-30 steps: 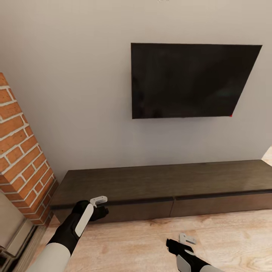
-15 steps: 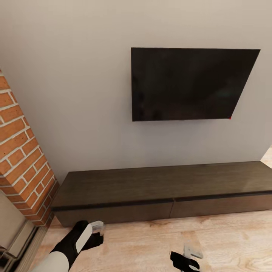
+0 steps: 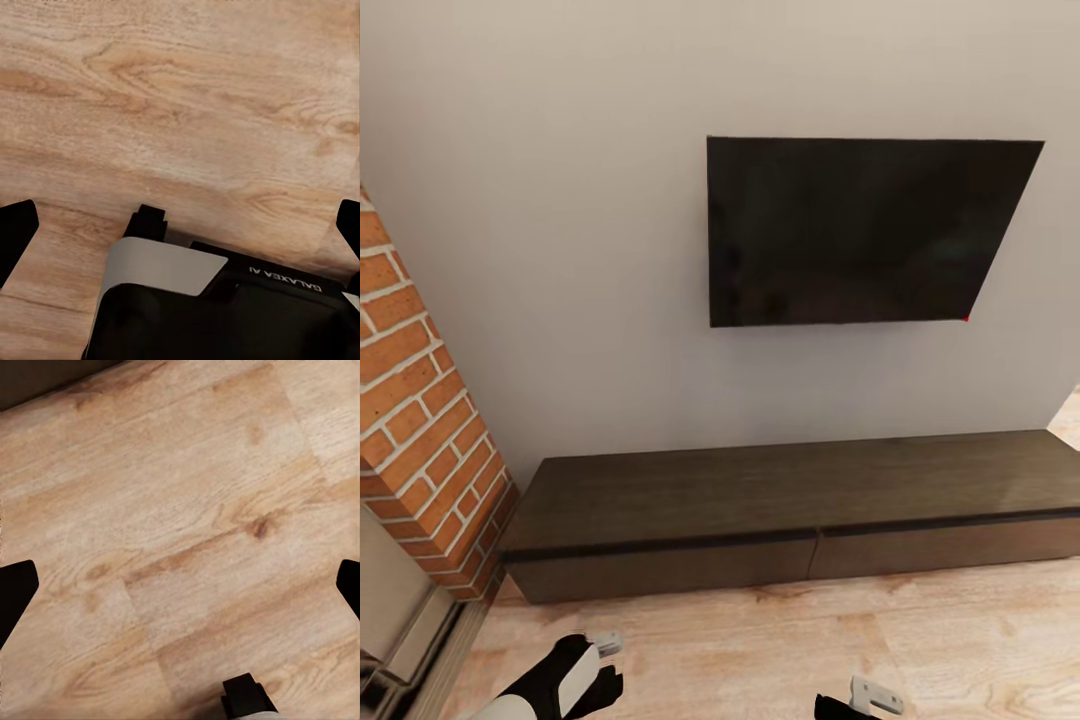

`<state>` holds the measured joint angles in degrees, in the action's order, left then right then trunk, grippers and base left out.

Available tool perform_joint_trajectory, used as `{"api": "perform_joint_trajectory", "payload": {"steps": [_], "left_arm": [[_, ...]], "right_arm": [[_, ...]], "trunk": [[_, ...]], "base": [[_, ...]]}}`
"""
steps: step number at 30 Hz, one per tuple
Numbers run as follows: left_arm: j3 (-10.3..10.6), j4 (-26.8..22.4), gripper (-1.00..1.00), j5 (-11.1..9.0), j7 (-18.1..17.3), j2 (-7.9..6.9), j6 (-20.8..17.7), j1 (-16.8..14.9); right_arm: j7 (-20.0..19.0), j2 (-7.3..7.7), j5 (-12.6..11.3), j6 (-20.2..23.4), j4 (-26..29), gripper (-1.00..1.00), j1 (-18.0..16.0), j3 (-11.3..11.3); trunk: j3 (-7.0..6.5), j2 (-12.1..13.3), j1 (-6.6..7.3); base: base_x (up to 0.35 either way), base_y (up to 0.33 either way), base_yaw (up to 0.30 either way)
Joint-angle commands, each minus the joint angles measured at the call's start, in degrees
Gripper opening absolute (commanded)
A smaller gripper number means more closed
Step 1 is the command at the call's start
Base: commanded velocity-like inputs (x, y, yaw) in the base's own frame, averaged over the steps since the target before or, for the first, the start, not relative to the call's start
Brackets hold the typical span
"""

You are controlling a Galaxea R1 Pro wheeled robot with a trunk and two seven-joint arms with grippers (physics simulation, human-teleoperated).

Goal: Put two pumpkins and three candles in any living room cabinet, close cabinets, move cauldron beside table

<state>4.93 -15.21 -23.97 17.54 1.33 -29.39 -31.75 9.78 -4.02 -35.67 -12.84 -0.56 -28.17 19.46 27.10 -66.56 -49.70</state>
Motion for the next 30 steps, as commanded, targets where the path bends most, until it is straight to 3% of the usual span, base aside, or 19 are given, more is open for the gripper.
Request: {"api": "perform_joint_trajectory", "payload": {"steps": [1,13,18,25,30], "left_arm": [[0.51,0.06,1.0,-0.61,0.42,0.02,-0.04,0.0],[0.6,0.35,1.0,-0.56,0.39,0.03,1.52,0.08],[0.59,0.35,1.0,-0.66,0.4,0.17,2.11,0.11],[0.6,0.27,1.0,-0.4,0.4,-0.97,2.64,0.27],[0.93,0.31,1.0,-0.44,0.39,-0.61,2.67,0.29]], "right_arm": [[0.16,-0.03,-0.43,-0.16,-0.06,1.0,-0.02,0.45],[0.16,-0.03,-0.38,-0.16,-0.06,1.0,-0.04,0.49],[0.16,-0.03,-0.38,-0.16,-0.06,1.0,-0.01,0.49],[0.16,-0.03,-0.37,-0.16,-0.06,1.0,-0.03,0.49],[0.16,-0.03,-0.38,-0.16,-0.06,1.0,-0.04,0.49]], "trunk": [[-0.13,0.38,0.23],[-2.28,5.19,2.86],[-2.28,5.19,2.86],[-2.28,5.19,2.86],[-2.28,5.19,2.86]], "base": [[0.0,0.0,0.0],[0.0,0.0,0.0],[0.0,0.0,0.0],[0.0,0.0,0.0],[0.0,0.0,0.0]]}}
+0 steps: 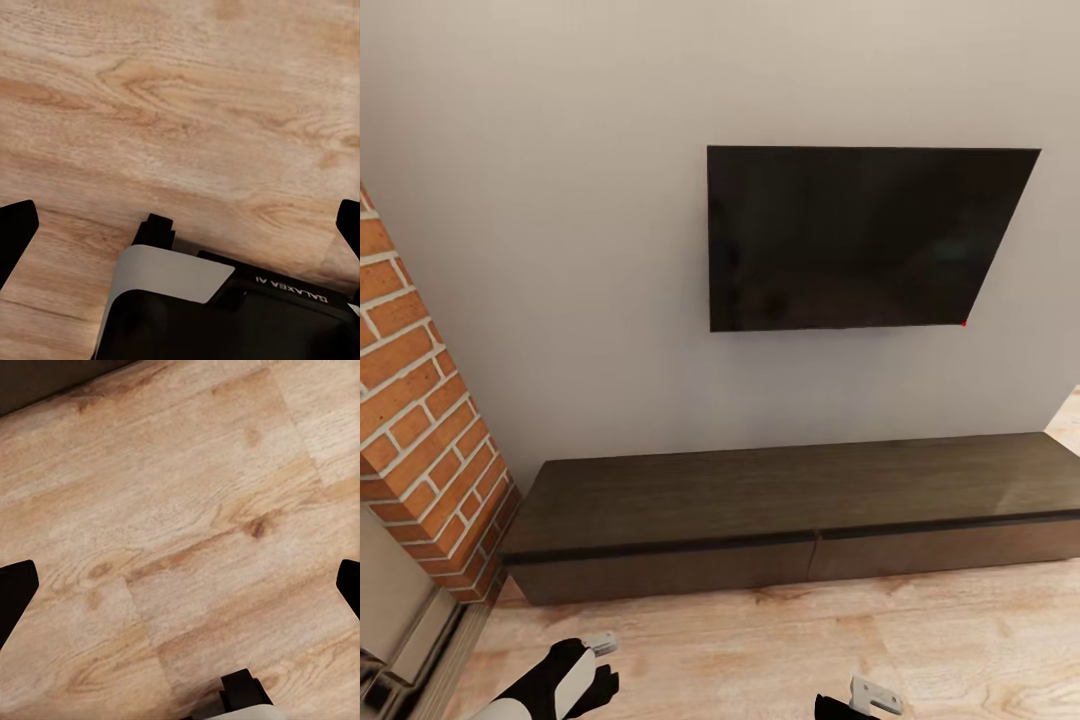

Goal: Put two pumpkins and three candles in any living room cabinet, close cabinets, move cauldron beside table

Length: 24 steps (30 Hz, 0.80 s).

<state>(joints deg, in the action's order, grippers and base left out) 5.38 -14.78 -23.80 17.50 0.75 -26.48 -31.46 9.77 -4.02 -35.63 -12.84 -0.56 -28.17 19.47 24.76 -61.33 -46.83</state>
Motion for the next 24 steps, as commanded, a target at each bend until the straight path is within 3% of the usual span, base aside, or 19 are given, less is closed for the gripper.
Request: {"api": "perform_joint_trajectory", "payload": {"steps": [1,16,24], "left_arm": [[0.58,-0.1,1.0,-0.62,0.44,0.11,-0.24,-0.01],[0.77,-0.08,1.0,-0.64,0.35,0.14,0.37,0.64],[0.88,-0.08,1.0,-0.69,0.35,0.28,0.72,0.77]], "right_arm": [[0.17,-0.03,-0.41,-0.17,-0.06,1.0,-0.04,0.48],[0.17,-0.03,-0.4,-0.17,-0.06,1.0,-0.04,0.48],[0.17,-0.03,-0.4,-0.17,-0.06,1.0,-0.04,0.48]], "trunk": [[0.06,-0.04,0.0],[0.06,-0.04,0.0],[0.06,-0.04,0.0]], "base": [[0.0,-0.015,0.0],[0.016,-0.152,0.0],[0.009,-0.035,0.0]]}}
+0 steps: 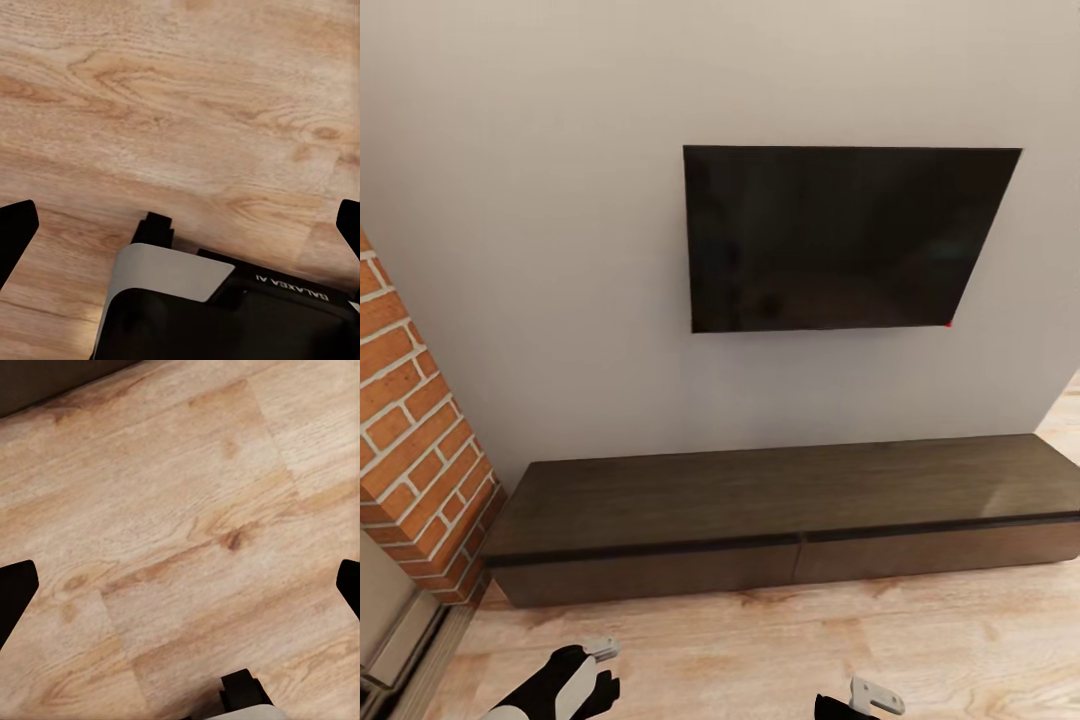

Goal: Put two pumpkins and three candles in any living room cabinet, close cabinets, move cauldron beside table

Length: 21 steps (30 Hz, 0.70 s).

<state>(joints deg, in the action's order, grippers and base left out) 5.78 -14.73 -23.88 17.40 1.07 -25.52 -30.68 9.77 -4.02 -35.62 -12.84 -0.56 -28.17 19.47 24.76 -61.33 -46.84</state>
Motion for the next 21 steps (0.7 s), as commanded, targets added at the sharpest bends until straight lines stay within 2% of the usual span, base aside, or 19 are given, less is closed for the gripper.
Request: {"api": "perform_joint_trajectory", "payload": {"steps": [1,15,18,21], "left_arm": [[0.52,-0.12,1.0,-0.62,0.44,0.03,-0.24,-0.01],[1.53,3.34,1.0,-0.64,0.35,2.06,2.3,0.05],[1.96,4.44,1.0,-0.58,0.35,2.19,3.34,0.03],[3.21,4.81,1.0,0.03,0.35,1.63,5.18,0.04]], "right_arm": [[0.16,-0.03,-0.41,-0.17,-0.06,1.0,-0.04,0.48],[0.18,-0.03,-0.41,-0.17,-0.06,1.0,-0.03,0.48],[0.16,-0.03,-0.41,-0.17,-0.06,1.0,-0.03,0.48],[0.16,-0.03,-0.41,-0.17,-0.06,1.0,0.0,0.48]], "trunk": [[0.06,-0.04,0.0],[0.06,-0.04,0.0],[0.06,-0.04,0.0],[0.06,-0.04,0.0]], "base": [[0.001,-0.072,0.0],[0.021,-0.116,0.0],[0.0,-0.123,0.0],[0.0,-0.025,0.0]]}}
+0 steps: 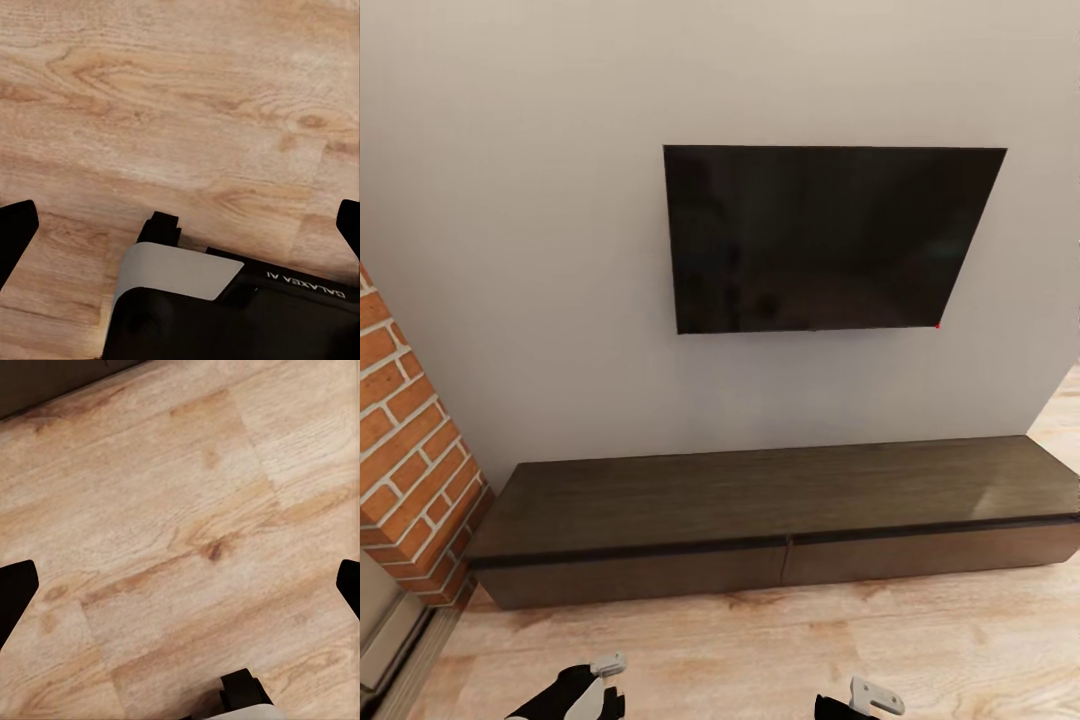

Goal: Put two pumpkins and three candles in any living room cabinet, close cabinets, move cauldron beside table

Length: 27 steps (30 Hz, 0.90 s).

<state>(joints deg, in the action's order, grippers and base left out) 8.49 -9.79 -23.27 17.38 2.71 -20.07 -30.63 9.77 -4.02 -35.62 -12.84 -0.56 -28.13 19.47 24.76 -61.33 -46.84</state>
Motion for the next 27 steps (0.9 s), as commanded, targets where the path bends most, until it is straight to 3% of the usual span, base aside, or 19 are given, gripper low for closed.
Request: {"api": "perform_joint_trajectory", "payload": {"steps": [1,6,9,14,27], "left_arm": [[0.78,-0.03,1.0,-0.54,0.37,-0.03,0.23,0.08],[4.12,0.54,1.0,0.37,-0.63,-0.31,4.07,1.67],[5.43,0.56,1.0,0.73,-3.5,-1.71,4.85,1.9],[6.41,0.6,1.0,0.84,-7.34,-2.93,5.1,2.05],[6.98,0.56,1.0,0.93,-8.29,-4.25,5.15,2.11]], "right_arm": [[0.17,-0.03,-0.41,-0.17,-0.06,1.0,-0.06,0.48],[0.17,-0.03,-0.41,-0.17,-0.06,1.0,-0.08,0.48],[0.17,-0.03,-0.41,-0.17,-0.06,1.0,-0.08,0.48],[0.17,-0.03,-0.41,-0.17,-0.06,1.0,-0.08,0.48],[0.17,-0.03,-0.41,-0.17,-0.06,1.0,-0.08,0.48]], "trunk": [[0.06,-0.04,0.0],[0.06,-0.04,0.0],[0.06,-0.04,0.0],[0.06,-0.04,0.0],[0.06,-0.04,0.0]], "base": [[0.0,-0.008,0.0],[0.0,-0.002,0.0],[0.0,0.0,0.0],[0.0,0.0,0.0],[0.0,0.0,0.0]]}}
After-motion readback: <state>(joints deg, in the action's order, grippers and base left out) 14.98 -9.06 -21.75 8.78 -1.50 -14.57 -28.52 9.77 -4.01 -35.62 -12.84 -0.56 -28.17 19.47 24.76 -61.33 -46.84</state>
